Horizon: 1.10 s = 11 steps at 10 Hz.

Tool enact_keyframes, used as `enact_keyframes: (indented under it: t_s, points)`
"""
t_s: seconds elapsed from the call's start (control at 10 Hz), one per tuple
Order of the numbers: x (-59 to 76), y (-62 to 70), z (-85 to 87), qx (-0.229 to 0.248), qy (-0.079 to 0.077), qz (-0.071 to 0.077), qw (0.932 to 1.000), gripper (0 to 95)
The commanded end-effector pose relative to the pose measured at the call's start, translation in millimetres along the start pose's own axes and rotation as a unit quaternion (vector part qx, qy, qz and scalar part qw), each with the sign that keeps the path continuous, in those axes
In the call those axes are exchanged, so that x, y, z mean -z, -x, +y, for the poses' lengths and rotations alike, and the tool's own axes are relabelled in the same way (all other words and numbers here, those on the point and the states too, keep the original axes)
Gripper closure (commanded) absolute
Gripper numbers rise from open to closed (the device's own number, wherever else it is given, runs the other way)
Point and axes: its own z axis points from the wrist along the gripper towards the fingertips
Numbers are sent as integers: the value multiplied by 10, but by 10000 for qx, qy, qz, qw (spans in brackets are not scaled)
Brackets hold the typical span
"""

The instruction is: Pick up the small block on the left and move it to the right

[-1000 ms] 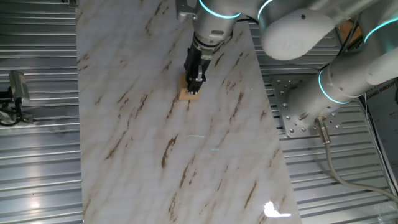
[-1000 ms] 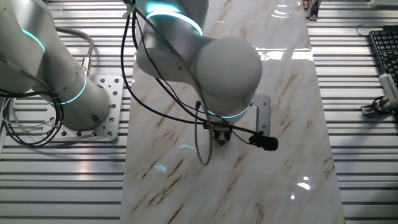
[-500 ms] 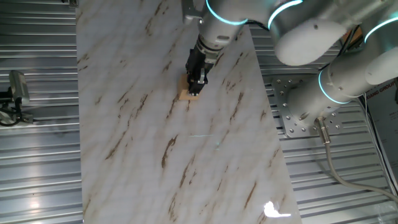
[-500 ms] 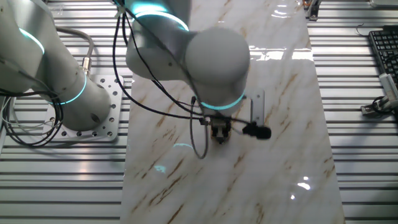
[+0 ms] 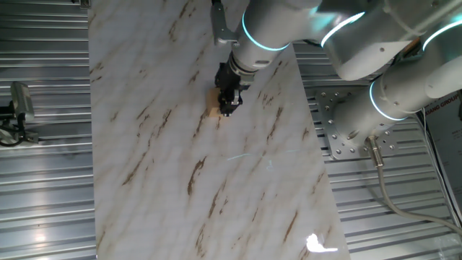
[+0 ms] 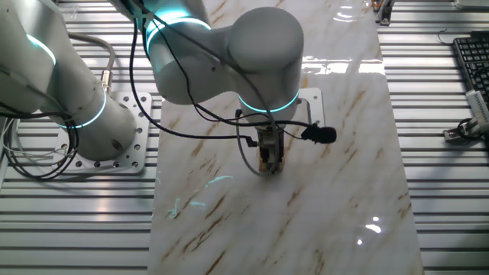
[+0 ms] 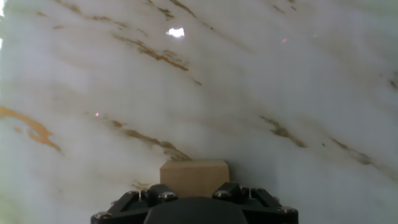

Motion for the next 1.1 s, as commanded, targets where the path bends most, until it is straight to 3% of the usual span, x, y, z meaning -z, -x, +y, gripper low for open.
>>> enact_keyframes:
  t_s: [0.1, 0.2, 0.6, 0.7, 0.9, 1.1]
  points:
    - [-14, -5, 0, 183, 451, 89, 9988, 0]
    - [-12, -6, -4, 319, 216, 215, 9990, 0]
    - [27, 2, -2, 116, 358, 431, 9984, 0]
    - [72, 9, -2, 151, 337, 534, 9979, 0]
    - [113, 16, -22, 209, 330, 569, 9976, 0]
    - [236, 19, -39, 133, 410, 700, 9966, 0]
